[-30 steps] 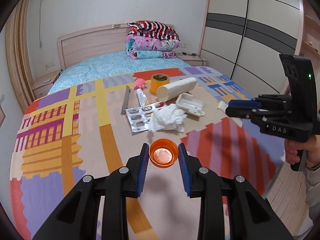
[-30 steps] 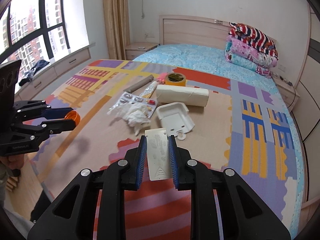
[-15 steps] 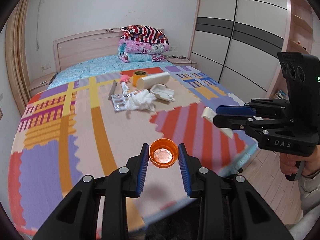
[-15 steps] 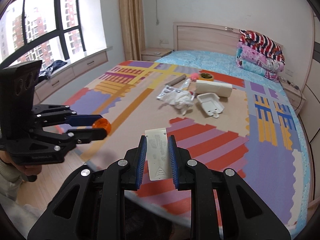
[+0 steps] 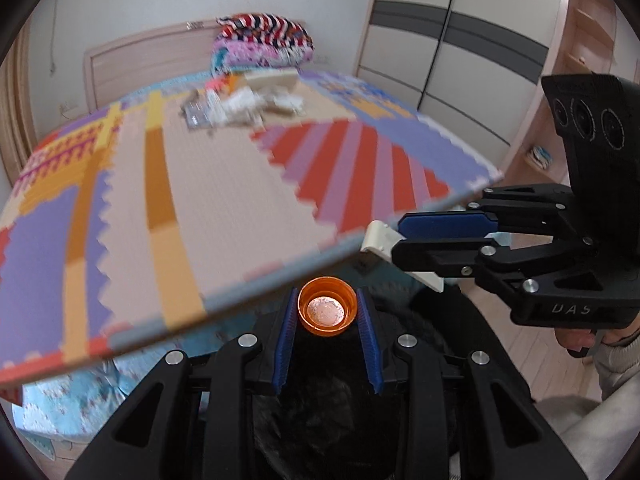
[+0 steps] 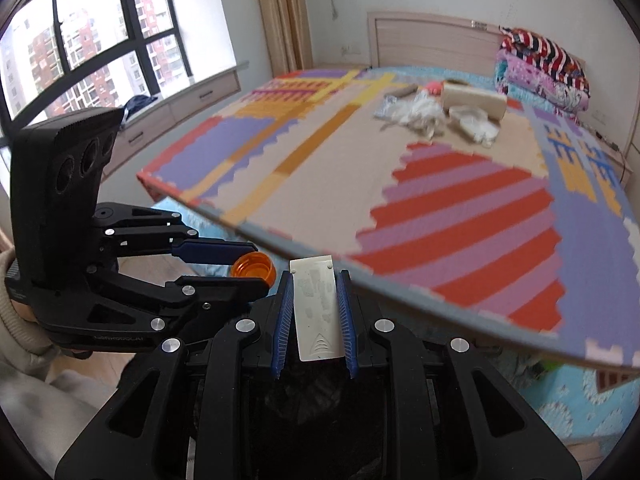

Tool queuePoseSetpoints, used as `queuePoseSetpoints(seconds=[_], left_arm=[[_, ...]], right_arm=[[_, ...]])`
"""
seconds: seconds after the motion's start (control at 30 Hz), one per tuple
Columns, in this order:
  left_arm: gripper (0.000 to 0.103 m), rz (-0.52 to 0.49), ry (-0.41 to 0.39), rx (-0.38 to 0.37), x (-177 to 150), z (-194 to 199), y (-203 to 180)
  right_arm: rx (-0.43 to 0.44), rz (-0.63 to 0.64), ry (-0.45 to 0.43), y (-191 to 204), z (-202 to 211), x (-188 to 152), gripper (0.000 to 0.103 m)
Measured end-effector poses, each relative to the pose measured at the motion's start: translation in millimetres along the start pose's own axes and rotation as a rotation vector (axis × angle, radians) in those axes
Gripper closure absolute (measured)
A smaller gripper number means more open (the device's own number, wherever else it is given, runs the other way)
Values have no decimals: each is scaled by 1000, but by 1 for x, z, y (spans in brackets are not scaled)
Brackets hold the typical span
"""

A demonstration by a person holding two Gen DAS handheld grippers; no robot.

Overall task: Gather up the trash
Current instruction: 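Carry cap and white card to the black bin and open both grippers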

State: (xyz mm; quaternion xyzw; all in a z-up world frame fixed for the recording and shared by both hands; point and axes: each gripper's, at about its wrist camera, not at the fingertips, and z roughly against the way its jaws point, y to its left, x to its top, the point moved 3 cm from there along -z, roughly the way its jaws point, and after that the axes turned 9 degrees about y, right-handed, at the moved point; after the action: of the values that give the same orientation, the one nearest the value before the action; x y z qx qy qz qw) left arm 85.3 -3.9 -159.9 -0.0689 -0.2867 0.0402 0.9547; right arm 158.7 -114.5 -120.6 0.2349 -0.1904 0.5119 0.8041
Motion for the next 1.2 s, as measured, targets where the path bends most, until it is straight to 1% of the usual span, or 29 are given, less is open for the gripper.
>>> queuePoseSetpoints(seconds=[0.17, 0.37, 0.6, 0.77, 0.93, 0.97, 1.07, 1.2], left_arm=[[74, 20, 94, -17, -28, -32, 1], [74, 46, 178, -37, -55, -62, 4], [74, 58, 269, -45, -76, -91, 5], [74, 58, 294, -36, -80, -98, 4], [74, 66, 298, -37, -77, -97, 7], [71, 72, 301, -34, -76, -96, 7], [56, 83, 298, -31, -73, -96, 7], [55, 78, 282, -42, -71, -88, 4]], right_arm=[[21, -32, 85, 0, -27, -29, 80], [32, -56, 180, 5, -62, -58, 80], [46, -92, 259, 5, -91, -80, 80], [44, -112, 295, 2, -104, -89, 80], [54, -135, 298, -1, -107, -91, 80], [55, -139, 295, -1, -107, -90, 80], [70, -162, 287, -5, -104, -90, 79], [73, -172, 275, -8, -100, -89, 79]])
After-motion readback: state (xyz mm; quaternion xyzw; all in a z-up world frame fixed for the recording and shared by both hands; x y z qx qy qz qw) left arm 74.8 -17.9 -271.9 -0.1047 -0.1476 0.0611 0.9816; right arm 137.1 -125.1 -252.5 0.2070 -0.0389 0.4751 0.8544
